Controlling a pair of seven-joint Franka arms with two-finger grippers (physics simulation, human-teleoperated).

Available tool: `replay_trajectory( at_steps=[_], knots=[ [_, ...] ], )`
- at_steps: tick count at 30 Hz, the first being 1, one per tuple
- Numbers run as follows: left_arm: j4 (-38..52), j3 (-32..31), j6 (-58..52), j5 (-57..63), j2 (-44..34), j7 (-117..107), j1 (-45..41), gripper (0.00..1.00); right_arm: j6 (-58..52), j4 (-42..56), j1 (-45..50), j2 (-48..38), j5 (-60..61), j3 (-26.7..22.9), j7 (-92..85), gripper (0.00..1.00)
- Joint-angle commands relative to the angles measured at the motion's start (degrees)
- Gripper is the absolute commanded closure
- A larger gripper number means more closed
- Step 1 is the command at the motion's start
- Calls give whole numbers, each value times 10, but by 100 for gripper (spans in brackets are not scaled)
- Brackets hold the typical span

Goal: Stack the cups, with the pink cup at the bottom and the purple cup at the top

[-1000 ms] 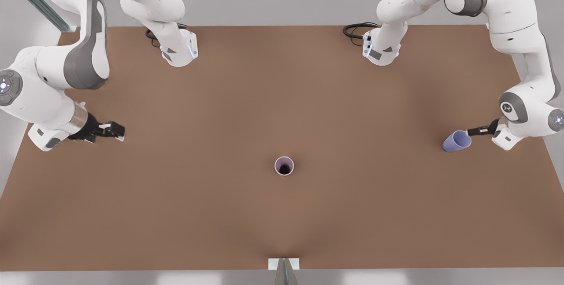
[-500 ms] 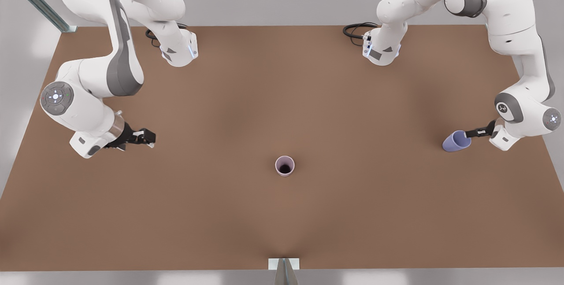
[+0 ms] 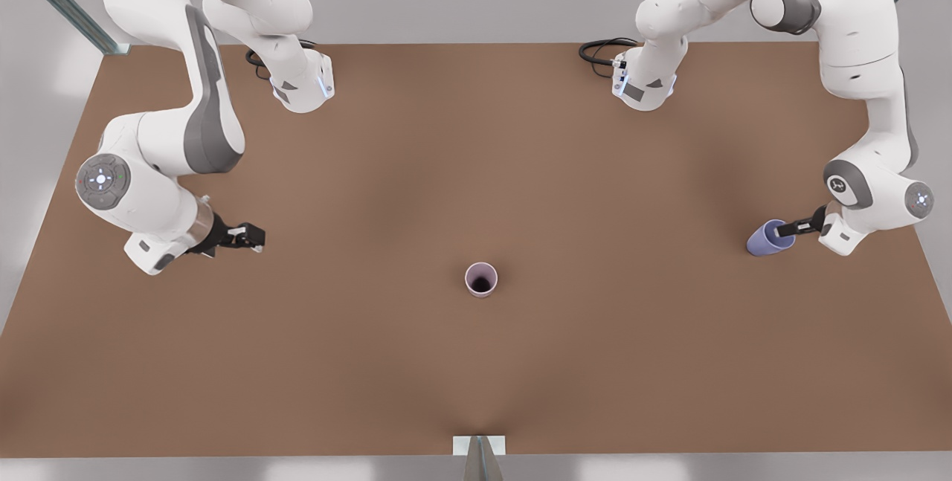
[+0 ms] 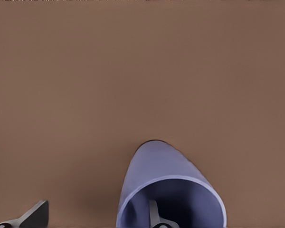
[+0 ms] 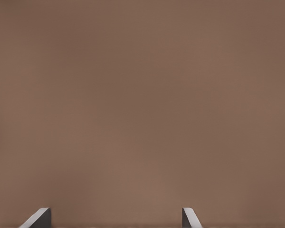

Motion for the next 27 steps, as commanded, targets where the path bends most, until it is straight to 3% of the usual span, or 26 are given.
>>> replay_trajectory(
  at_steps=[1,2,3,4,6,11,16,27],
  knots=[
    [0,0,0,-9,0,0,0,0,0,0,0,0,0,0,0,0],
    [-1,0,2,-9,0,0,0,3,0,0,0,0,0,-1,0,0],
    [-1,-1,1,-9,0,0,0,34,0,0,0,0,-1,-2,0,0],
    [-1,-2,-4,-9,-1,-1,0,54,0,1,-1,1,0,-2,0,0],
    [-1,-4,-6,-9,-2,-1,0,63,0,2,-1,4,0,-3,-1,0],
    [-1,-7,-8,-9,-3,-1,0,66,0,3,-1,5,0,-3,-1,0],
    [-1,-7,-9,-9,-3,-1,-1,78,0,4,-1,7,0,-3,-2,0],
    [-1,-7,-16,-8,-4,-1,-4,79,0,2,-1,7,0,-4,-5,0]
  ],
)
